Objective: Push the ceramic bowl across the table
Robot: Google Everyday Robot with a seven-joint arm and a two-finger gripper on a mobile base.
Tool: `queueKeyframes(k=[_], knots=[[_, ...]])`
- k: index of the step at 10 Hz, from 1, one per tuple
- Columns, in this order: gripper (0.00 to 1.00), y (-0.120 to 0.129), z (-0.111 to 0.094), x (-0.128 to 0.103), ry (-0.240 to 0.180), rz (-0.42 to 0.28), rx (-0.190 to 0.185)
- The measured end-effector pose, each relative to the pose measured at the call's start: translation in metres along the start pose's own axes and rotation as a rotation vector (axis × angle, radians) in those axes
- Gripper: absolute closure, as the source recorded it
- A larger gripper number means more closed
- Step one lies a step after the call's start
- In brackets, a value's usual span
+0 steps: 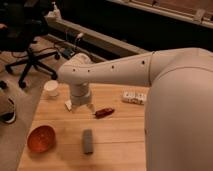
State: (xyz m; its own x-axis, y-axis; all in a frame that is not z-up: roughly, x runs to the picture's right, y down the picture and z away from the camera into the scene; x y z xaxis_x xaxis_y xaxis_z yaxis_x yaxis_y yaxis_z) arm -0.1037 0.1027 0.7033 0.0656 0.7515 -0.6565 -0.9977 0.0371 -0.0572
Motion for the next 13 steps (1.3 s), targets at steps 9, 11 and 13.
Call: queueKeyframes(k=[9,11,13], knots=[[0.35,0.000,0.000,0.000,0.000,0.000,0.000],[0.35,0.002,-0.001,-0.005,-0.016,-0.019,0.014],[0.35,0.025,-0.005,-0.014,-0.060,-0.119,0.023]])
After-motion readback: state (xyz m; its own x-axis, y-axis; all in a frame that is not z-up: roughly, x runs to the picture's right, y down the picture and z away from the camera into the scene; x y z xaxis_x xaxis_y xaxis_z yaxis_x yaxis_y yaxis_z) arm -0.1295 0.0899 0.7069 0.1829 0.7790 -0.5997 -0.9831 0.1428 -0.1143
